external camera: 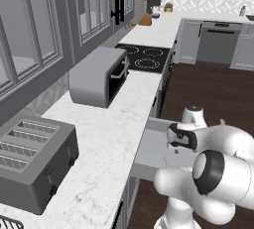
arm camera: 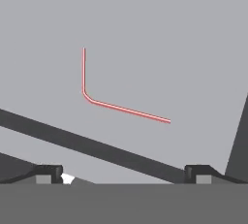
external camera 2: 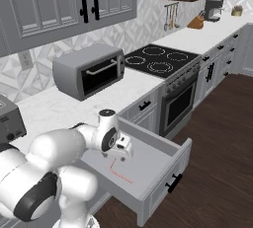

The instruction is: Take a straw from the drawer in front and place it inside the glass cup on the dining counter.

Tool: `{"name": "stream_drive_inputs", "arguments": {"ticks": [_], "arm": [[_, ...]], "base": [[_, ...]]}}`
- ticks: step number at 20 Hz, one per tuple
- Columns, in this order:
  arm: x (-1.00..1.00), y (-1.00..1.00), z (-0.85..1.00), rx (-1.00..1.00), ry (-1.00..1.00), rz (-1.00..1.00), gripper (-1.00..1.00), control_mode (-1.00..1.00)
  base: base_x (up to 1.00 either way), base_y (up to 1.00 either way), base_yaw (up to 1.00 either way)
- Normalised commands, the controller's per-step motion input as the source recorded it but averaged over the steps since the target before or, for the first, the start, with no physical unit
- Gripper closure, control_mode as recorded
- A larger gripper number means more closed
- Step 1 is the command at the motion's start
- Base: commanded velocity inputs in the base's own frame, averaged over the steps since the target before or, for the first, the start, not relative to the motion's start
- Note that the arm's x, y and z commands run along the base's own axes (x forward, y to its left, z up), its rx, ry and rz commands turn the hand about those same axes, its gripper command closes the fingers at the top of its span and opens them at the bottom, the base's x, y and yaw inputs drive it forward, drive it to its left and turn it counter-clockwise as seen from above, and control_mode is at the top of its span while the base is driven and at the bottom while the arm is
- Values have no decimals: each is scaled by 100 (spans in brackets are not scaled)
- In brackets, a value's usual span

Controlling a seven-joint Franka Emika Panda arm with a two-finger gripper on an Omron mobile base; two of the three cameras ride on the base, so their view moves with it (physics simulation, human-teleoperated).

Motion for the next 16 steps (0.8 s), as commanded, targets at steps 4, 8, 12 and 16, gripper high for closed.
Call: {"name": "stream_drive_inputs", "arguments": {"ticks": [4, 8, 12, 16], "arm": [[42, 24, -16, 0, 0, 0, -100, -100], [17, 21, -25, 1, 0, 0, -100, -100], [18, 1, -32, 5, 0, 0, -100, -100], [29, 0, -35, 7, 0, 0, -100, -100]], "base": [[0, 0, 0], [0, 0, 0], [0, 0, 0], [0, 0, 0]]}}
